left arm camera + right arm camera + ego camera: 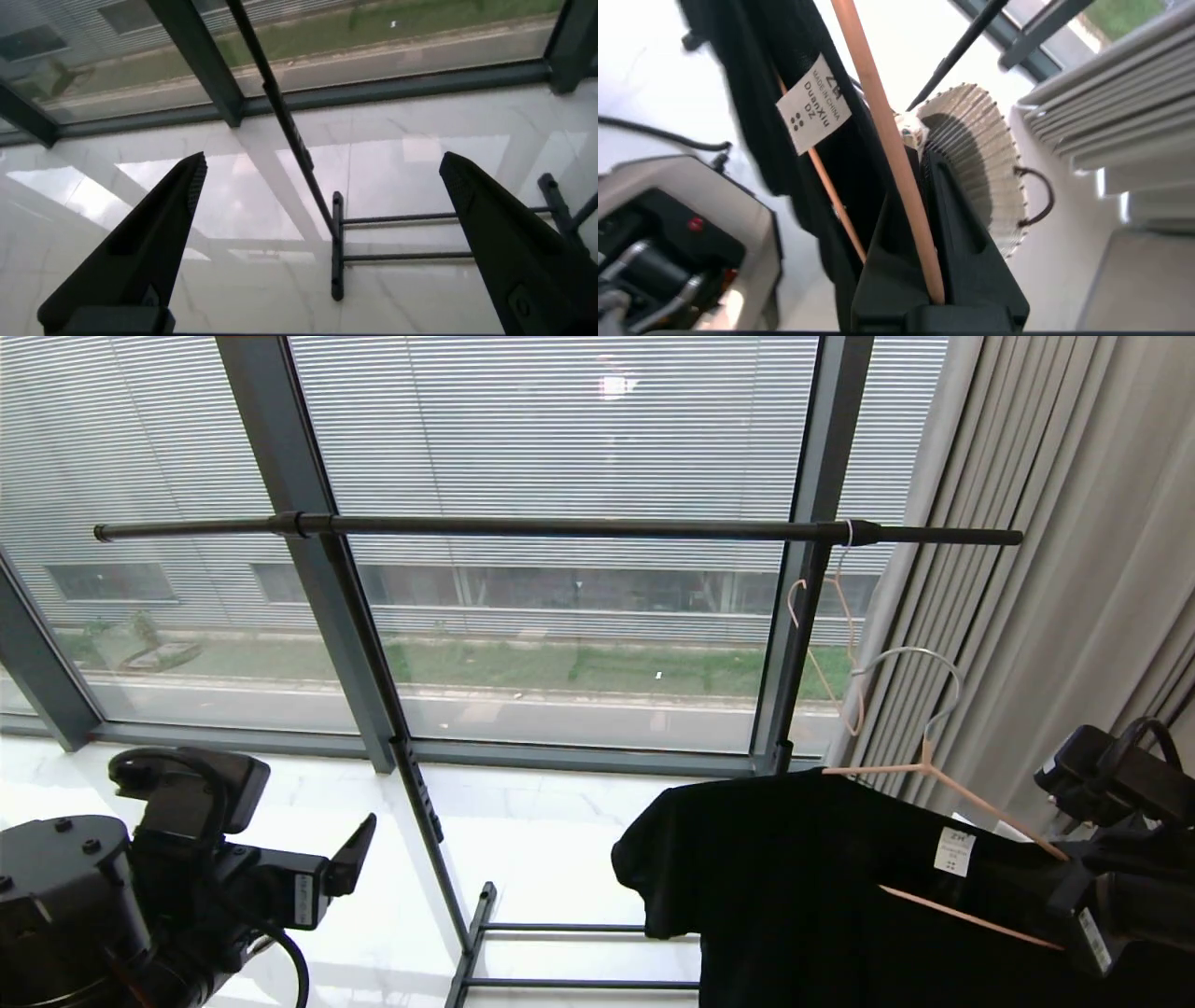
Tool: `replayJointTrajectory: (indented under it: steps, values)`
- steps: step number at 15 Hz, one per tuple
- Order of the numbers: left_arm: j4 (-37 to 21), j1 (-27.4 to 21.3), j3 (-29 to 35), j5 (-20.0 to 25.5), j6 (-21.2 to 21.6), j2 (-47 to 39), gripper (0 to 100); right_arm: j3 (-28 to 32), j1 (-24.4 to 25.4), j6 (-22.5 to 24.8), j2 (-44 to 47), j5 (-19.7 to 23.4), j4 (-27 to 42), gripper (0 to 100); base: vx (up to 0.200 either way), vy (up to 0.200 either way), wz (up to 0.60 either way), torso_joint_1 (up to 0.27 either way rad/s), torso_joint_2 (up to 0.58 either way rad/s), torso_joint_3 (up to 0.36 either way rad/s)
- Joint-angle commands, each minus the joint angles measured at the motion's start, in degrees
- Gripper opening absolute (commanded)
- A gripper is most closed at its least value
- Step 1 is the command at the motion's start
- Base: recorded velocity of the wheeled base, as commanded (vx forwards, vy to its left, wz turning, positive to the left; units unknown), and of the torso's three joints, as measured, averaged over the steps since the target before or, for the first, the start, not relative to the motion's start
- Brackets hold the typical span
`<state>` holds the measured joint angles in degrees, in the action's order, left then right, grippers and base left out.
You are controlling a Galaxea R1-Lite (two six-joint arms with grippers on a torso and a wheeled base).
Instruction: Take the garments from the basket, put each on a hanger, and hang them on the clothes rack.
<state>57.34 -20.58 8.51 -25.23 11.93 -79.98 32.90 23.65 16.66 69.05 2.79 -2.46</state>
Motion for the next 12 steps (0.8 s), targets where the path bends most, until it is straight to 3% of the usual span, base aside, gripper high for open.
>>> replayJointTrajectory:
  steps: [1, 3, 8, 10, 12]
  values:
    - [0.0, 2.2, 0.9, -0.1, 0.0, 1.8, 100, 0.1, 3.3, -3.4, -0.6, -1.1, 0.3, 0, 0.0, 0.0, 0.0, 0.0, 0.0, 0.0]
    - [0.0, 2.2, 0.8, -1.7, 0.0, 2.4, 100, 0.5, 3.9, -3.9, -1.5, -3.8, 3.7, 0, 0.0, 0.0, 0.0, 0.0, 0.0, 0.0]
    - [0.0, 2.2, 0.8, -2.5, 0.0, 2.7, 100, 4.3, 4.5, -4.9, -2.6, -4.2, 11.1, 0, 0.0, 0.0, 0.0, 0.0, 0.0, 0.0]
    - [0.0, 2.2, 0.8, -2.5, 0.0, 2.7, 100, 5.8, 6.7, -9.7, -0.6, -4.3, 11.9, 0, 0.0, 0.0, 0.0, 0.0, 0.0, 0.0]
    - [0.0, 2.2, 1.3, -2.5, 0.0, 2.7, 100, 10.1, 10.2, -17.5, 3.0, -5.6, 15.5, 0, 0.0, 0.0, 0.0, 0.0, 0.0, 0.0]
